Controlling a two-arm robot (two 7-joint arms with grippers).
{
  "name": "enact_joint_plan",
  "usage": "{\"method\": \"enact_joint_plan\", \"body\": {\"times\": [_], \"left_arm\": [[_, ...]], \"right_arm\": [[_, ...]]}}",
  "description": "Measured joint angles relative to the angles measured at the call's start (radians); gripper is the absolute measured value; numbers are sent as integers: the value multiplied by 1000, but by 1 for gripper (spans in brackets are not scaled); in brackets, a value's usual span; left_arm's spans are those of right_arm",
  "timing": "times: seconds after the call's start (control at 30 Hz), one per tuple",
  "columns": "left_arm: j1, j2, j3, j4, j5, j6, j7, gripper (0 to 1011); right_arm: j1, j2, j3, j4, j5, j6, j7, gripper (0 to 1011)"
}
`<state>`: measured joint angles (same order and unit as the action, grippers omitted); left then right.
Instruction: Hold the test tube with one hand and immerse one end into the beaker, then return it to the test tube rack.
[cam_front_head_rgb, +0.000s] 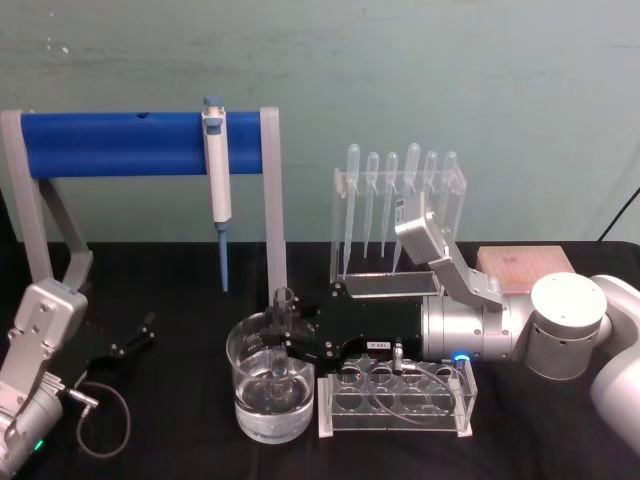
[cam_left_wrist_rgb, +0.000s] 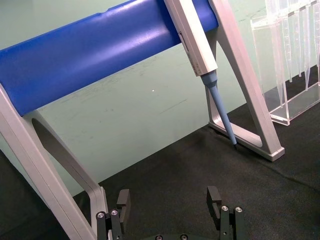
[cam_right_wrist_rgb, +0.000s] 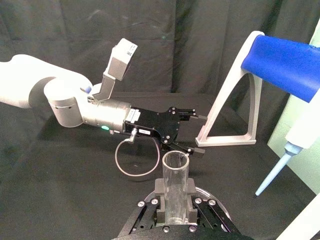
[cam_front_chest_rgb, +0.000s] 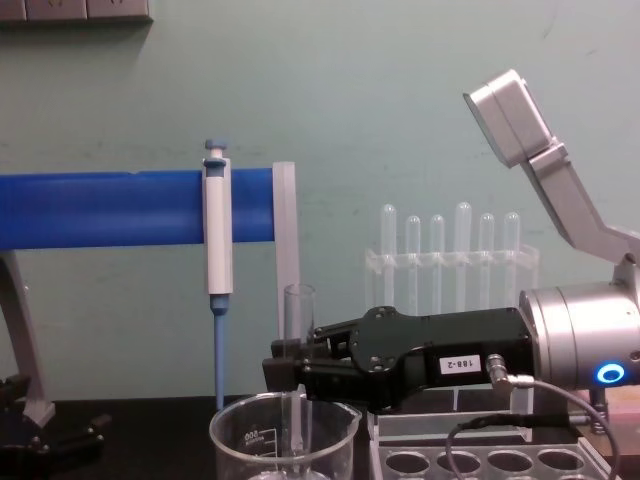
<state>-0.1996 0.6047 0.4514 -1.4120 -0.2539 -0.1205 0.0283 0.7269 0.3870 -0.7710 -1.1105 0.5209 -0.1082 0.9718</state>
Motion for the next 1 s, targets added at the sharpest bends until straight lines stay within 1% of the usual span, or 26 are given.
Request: {"method": "enact_joint_plan", "body": {"times": [1.0], "left_arm": [[0, 0, 0, 0, 0, 0, 0, 1000]], "right_arm": [[2, 2, -2, -2, 2, 2, 0, 226]]}}
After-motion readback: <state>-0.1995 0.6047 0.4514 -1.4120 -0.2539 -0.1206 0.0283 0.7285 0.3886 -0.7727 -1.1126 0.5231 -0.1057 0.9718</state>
